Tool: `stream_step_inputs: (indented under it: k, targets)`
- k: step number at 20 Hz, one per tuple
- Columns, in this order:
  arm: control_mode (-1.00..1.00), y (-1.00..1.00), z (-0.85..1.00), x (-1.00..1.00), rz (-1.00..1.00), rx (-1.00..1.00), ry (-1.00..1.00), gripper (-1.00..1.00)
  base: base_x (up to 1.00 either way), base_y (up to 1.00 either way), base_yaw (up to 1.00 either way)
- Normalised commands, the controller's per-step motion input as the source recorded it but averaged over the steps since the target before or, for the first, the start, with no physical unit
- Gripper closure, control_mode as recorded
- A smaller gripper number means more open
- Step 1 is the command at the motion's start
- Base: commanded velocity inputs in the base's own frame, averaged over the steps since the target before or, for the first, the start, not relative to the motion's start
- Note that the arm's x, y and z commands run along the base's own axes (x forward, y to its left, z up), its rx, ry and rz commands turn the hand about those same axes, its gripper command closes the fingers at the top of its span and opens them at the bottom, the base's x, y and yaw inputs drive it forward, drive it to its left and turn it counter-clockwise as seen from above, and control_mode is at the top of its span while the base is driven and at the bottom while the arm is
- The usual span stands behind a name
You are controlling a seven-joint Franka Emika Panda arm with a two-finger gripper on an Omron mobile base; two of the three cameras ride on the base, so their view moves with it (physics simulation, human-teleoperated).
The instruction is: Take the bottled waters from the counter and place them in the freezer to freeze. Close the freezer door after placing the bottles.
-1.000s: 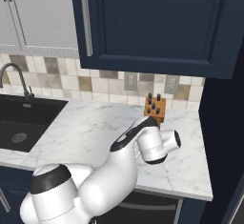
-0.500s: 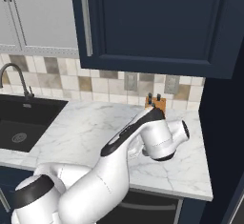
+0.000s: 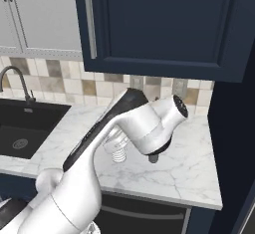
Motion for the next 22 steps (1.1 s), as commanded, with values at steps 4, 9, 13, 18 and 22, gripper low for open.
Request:
stream_step_inputs:
  k: [4, 9, 13, 18, 22]
  targets:
    - [-1.00, 0.63, 0.87, -0.06, -0.40, -0.19, 0.06, 1.00, 0.00, 0.00, 0.00]
    - [-1.00, 0.70, 0.64, -0.04, -0.53, -0.08, 0.01, 1.00, 0.00, 0.00, 0.00]
    - [-1.00, 0.45, 0.09, -0.17, -0.68, 0.00, 0.10, 1.00, 0.00, 0.00, 0.00]
    - [-1.00, 0.26, 0.00, -0.13, -0.76, 0.00, 0.01, 1.00, 0.00, 0.00, 0.00]
    - [-1.00, 0.04, 0.00, 0.00, -0.72, 0.00, -0.01, 1.00, 0.00, 0.00, 0.00]
